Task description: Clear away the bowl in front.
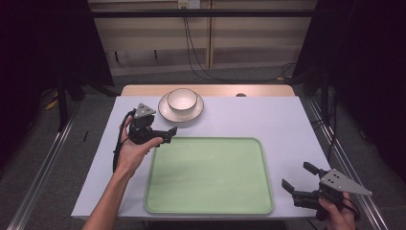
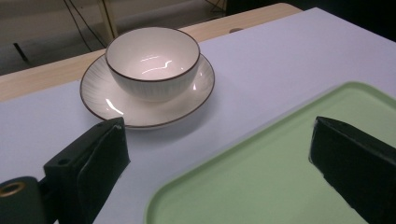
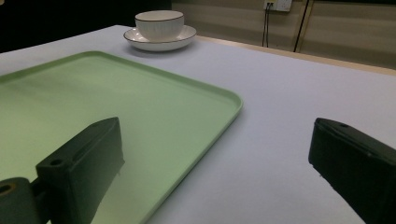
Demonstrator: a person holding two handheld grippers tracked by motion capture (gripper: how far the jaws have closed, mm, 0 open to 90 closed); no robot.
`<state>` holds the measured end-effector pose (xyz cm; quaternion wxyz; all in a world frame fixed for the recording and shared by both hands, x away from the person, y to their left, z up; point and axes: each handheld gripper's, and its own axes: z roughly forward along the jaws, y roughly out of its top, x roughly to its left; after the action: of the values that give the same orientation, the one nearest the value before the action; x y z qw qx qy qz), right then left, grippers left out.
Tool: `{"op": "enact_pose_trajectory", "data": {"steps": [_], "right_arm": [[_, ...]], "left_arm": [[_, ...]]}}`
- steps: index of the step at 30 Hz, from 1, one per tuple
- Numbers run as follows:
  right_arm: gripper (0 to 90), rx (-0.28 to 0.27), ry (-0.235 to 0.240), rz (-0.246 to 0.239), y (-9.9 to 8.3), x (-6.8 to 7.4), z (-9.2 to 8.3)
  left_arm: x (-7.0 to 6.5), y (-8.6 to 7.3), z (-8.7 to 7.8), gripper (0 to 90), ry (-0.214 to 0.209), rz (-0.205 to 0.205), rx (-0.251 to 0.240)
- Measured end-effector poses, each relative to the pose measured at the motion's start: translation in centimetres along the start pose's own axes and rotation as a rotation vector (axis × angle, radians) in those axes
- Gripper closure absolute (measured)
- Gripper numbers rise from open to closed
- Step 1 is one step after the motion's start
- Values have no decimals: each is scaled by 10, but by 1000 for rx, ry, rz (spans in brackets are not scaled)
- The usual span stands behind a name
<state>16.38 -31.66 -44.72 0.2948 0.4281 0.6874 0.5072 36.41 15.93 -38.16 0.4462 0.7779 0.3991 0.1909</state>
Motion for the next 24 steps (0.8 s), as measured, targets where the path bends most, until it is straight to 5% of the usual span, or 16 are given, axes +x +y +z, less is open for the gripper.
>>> {"op": "enact_pose_trajectory", "data": {"steps": [6,13,16,19,24], "right_arm": [[26,-4,-5,0,0,-1,-1],[26,-11,-2,15,0,-1,-1],[26,-11,-1,16,0,-1,-1],[26,-10,10,8,0,-1,-1],[26,-7,13,7,0,-1,0]], "left_arm": [[4,9,9,34,26,-31,37],[8,20,15,43,50,14,8],[11,26,19,50,24,-6,11],[14,31,21,70,43,-16,-23],[19,39,27,108,58,-4,-11]]}}
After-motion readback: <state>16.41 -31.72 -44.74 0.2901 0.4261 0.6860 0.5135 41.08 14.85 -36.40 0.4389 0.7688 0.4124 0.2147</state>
